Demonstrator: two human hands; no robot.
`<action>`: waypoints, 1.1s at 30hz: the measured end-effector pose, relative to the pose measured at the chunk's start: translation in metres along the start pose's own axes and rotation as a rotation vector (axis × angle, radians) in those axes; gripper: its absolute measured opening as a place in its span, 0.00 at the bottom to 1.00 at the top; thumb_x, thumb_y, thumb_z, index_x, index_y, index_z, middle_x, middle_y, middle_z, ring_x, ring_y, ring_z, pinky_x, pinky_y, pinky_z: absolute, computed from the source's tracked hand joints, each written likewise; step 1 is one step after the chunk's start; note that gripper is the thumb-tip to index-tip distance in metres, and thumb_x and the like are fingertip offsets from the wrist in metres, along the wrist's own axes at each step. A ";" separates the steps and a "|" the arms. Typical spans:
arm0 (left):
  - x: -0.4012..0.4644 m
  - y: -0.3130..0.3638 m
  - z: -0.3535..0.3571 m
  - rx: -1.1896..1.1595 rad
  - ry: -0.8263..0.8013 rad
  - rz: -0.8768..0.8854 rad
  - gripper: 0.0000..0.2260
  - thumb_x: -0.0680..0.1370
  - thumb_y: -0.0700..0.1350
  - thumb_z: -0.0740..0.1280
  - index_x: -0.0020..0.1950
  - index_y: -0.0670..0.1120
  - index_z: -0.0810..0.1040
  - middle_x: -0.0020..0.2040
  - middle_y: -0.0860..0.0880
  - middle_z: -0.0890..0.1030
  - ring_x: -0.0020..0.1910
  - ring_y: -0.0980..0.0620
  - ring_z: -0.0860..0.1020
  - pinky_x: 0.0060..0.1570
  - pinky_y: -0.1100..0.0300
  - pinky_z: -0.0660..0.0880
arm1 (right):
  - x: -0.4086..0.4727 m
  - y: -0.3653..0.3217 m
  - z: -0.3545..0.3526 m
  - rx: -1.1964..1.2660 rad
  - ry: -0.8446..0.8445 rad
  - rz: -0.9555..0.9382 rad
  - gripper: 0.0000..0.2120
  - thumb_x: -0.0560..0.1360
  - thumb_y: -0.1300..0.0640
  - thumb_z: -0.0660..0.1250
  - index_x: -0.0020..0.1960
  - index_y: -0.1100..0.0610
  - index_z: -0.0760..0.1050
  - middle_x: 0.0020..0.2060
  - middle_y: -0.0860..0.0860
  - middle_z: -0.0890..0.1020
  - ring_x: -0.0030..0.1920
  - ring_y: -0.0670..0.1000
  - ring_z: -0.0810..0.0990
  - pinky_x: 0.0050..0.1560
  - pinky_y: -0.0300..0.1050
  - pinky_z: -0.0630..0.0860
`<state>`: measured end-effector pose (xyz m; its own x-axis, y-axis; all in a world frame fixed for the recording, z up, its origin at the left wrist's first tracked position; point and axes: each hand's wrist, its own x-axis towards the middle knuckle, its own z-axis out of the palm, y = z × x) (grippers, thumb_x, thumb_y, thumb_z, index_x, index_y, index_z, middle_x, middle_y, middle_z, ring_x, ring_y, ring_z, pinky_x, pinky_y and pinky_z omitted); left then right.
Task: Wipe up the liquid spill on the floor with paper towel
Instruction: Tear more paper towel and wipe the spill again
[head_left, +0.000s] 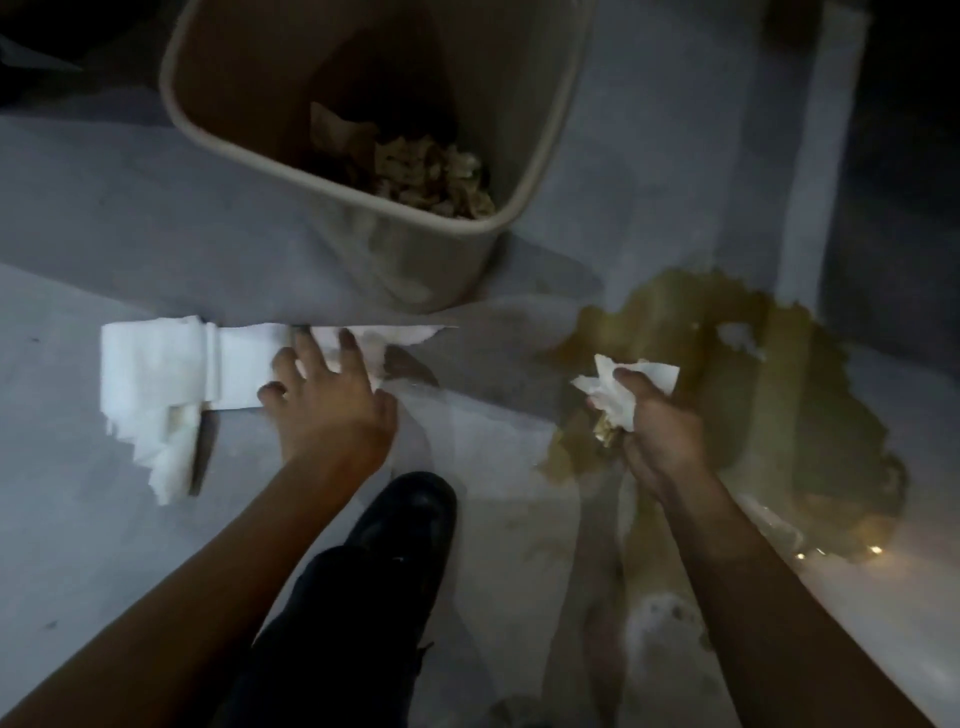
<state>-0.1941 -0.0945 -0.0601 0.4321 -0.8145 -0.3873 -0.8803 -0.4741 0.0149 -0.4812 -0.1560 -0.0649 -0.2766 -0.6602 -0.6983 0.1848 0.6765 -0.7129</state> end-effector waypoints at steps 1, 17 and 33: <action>-0.005 0.017 0.000 0.033 -0.020 0.083 0.31 0.79 0.58 0.62 0.79 0.48 0.60 0.79 0.39 0.58 0.74 0.36 0.59 0.67 0.39 0.63 | 0.001 -0.004 -0.013 -0.004 0.032 -0.014 0.04 0.76 0.61 0.70 0.49 0.60 0.81 0.36 0.58 0.85 0.28 0.56 0.80 0.27 0.44 0.71; 0.031 0.121 0.009 -0.133 -0.123 0.423 0.27 0.74 0.46 0.60 0.75 0.51 0.66 0.64 0.42 0.77 0.62 0.38 0.75 0.58 0.41 0.76 | 0.077 -0.032 0.028 -1.429 -0.282 -0.876 0.29 0.81 0.56 0.52 0.80 0.63 0.57 0.79 0.63 0.60 0.79 0.63 0.56 0.79 0.56 0.51; 0.011 0.104 0.024 -0.129 -0.168 0.453 0.30 0.72 0.51 0.58 0.74 0.48 0.69 0.70 0.40 0.71 0.70 0.35 0.68 0.66 0.41 0.71 | 0.026 0.018 -0.070 -1.257 -0.463 -0.969 0.31 0.70 0.72 0.66 0.72 0.57 0.74 0.71 0.55 0.74 0.71 0.54 0.73 0.69 0.47 0.71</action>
<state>-0.2855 -0.1444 -0.0849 -0.0347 -0.8879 -0.4587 -0.9363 -0.1317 0.3256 -0.5512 -0.1387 -0.0915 0.5024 -0.8463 -0.1769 -0.7720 -0.3469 -0.5327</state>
